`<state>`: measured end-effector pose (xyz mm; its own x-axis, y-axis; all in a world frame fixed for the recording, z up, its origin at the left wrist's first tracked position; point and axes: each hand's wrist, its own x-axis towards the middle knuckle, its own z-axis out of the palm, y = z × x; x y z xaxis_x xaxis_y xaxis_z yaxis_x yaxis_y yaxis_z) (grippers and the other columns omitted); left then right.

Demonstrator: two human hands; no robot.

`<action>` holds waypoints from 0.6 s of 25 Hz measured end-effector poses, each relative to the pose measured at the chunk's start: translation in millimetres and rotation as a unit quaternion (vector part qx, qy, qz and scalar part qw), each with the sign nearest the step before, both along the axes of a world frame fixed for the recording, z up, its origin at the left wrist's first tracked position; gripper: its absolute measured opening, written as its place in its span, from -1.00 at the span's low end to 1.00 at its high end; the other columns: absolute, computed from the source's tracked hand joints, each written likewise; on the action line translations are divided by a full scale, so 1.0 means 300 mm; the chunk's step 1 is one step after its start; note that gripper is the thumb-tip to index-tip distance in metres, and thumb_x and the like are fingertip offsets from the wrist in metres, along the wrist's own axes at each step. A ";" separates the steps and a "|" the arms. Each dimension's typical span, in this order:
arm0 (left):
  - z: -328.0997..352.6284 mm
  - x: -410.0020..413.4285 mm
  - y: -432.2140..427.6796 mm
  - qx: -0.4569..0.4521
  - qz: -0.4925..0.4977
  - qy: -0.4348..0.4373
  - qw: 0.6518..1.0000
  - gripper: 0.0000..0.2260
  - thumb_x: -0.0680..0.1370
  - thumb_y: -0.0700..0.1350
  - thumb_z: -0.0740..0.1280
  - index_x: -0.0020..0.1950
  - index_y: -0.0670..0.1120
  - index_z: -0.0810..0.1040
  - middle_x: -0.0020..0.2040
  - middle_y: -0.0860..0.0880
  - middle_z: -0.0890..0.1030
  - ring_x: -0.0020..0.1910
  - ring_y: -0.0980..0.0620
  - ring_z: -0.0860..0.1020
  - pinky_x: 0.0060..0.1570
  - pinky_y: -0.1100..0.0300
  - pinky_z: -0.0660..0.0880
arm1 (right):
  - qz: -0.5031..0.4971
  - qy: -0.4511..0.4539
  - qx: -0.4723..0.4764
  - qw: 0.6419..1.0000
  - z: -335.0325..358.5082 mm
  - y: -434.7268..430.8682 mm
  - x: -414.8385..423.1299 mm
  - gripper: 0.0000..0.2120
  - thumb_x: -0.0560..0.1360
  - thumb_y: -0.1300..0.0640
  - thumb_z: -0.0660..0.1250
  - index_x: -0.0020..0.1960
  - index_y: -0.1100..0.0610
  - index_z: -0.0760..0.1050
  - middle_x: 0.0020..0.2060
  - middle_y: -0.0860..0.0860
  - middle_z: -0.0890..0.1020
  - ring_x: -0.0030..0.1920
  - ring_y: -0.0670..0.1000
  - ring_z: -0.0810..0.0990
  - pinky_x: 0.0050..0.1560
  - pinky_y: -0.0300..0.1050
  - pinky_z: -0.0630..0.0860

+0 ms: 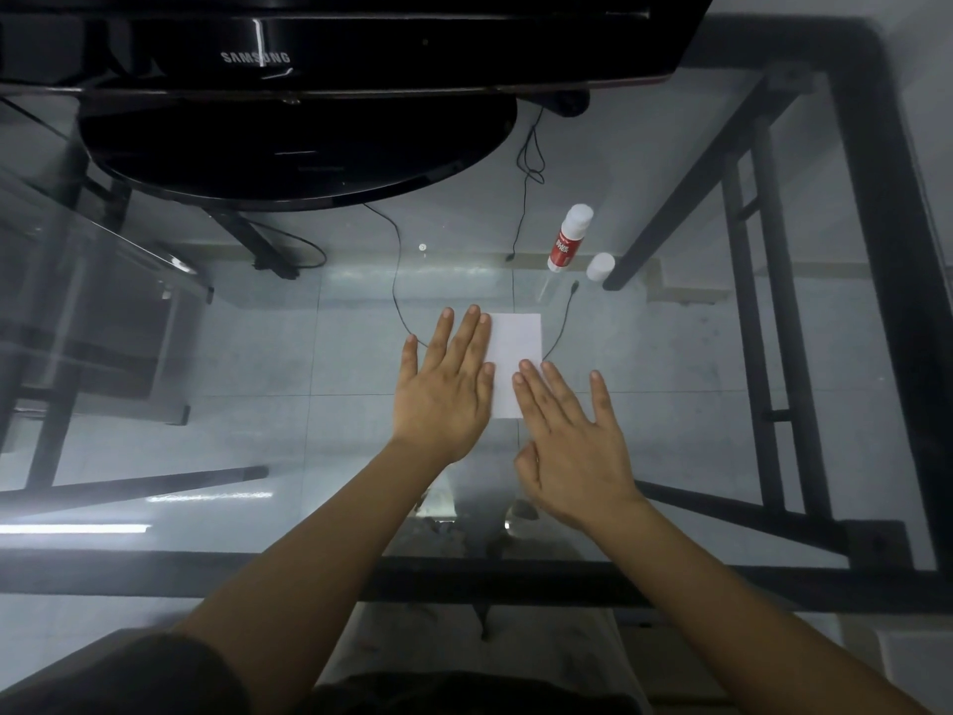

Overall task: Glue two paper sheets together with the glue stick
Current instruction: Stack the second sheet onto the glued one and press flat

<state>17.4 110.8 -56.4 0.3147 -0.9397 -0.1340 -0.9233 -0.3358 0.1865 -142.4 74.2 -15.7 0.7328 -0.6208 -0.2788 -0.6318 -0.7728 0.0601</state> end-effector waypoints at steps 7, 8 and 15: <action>0.008 -0.002 0.002 0.001 -0.005 -0.006 1.000 -0.53 0.60 0.10 -0.23 0.47 0.02 -0.28 0.41 0.13 -0.38 0.41 0.06 -0.40 0.38 -0.03 -0.26 | 0.007 -0.027 0.043 0.999 0.000 0.003 0.046 -0.40 0.51 -0.06 -0.17 0.44 0.08 -0.38 0.44 0.00 -0.32 0.41 0.02 -0.43 0.25 0.10 -0.59; 0.007 -0.001 0.001 0.002 -0.003 -0.003 1.000 -0.53 0.60 0.10 -0.23 0.47 0.02 -0.28 0.41 0.13 -0.38 0.41 0.07 -0.40 0.38 -0.03 -0.27 | 0.002 -0.025 0.039 0.999 0.000 -0.006 0.033 -0.40 0.50 -0.06 -0.20 0.44 0.07 -0.38 0.44 0.00 -0.31 0.41 0.02 -0.41 0.26 0.11 -0.58; 0.009 0.000 0.002 0.005 -0.002 0.000 1.000 -0.53 0.60 0.10 -0.23 0.48 0.02 -0.26 0.42 0.13 -0.35 0.41 0.07 -0.40 0.39 -0.03 -0.26 | -0.036 -0.047 0.041 0.997 -0.008 -0.039 0.070 -0.41 0.50 -0.07 -0.23 0.42 0.07 -0.41 0.43 0.00 -0.34 0.42 0.02 -0.40 0.28 0.08 -0.54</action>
<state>17.3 111.4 -53.8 0.3114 -0.9395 -0.1429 -0.9245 -0.3343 0.1834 -121.4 62.4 -18.2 0.7121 -0.6506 -0.2637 -0.6859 -0.7249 -0.0638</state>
